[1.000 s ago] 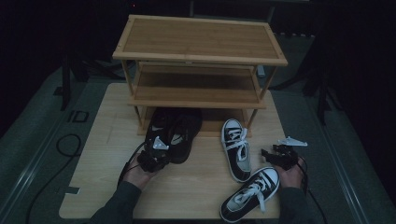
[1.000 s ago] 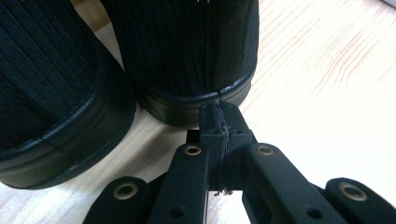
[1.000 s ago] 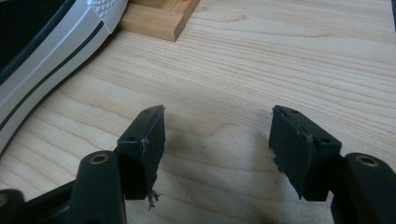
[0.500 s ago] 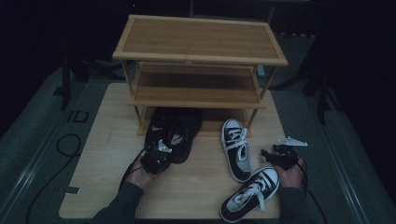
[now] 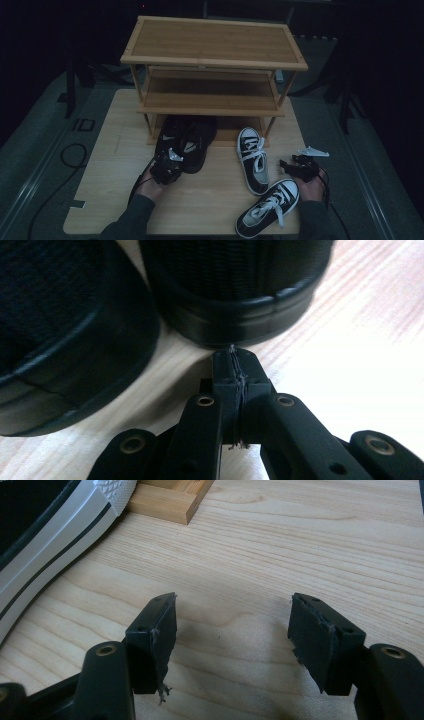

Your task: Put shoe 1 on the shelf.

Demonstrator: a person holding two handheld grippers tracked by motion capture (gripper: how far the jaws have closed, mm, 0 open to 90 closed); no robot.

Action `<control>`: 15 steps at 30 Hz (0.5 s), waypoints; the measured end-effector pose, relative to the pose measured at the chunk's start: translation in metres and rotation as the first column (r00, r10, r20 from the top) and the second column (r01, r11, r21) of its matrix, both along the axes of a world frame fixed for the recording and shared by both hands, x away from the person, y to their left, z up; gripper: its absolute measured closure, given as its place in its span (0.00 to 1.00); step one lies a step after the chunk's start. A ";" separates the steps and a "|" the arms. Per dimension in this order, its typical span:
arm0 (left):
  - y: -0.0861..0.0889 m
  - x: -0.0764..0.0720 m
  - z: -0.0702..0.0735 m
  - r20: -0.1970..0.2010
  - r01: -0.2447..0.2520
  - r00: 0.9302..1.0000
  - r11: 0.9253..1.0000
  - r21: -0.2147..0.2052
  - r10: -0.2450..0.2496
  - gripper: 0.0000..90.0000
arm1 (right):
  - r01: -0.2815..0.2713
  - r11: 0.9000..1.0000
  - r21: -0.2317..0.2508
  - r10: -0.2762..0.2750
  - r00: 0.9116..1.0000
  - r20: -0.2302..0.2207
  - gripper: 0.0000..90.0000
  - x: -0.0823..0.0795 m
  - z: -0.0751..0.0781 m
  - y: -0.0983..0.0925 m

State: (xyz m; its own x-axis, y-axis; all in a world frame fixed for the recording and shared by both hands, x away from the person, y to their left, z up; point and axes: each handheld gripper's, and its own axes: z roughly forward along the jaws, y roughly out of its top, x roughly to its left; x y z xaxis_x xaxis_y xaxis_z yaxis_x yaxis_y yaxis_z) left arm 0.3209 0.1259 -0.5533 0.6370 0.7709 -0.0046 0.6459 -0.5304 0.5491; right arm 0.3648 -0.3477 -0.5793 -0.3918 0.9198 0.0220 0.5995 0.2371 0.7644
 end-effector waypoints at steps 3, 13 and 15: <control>-0.003 -0.002 0.000 -0.001 0.007 1.000 1.000 -0.001 -0.007 0.99 | 0.001 1.000 0.001 -0.001 1.000 0.000 0.40 0.000 0.000 0.000; -0.003 0.004 -0.001 0.014 -0.035 0.999 0.999 -0.009 0.035 0.98 | 0.001 1.000 0.001 -0.001 1.000 0.000 0.40 0.000 0.000 0.000; -0.001 0.007 -0.001 0.013 -0.056 0.998 0.998 -0.011 0.056 0.98 | 0.000 1.000 0.000 0.000 1.000 0.000 0.40 0.000 0.000 0.000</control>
State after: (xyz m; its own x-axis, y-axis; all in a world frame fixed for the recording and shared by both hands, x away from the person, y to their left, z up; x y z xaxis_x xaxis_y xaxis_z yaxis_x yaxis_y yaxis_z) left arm 0.3278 0.1250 -0.5542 0.5926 0.8055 -0.0051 0.6672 -0.4873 0.5634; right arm 0.3649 -0.3477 -0.5793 -0.3916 0.9198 0.0224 0.5998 0.2368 0.7643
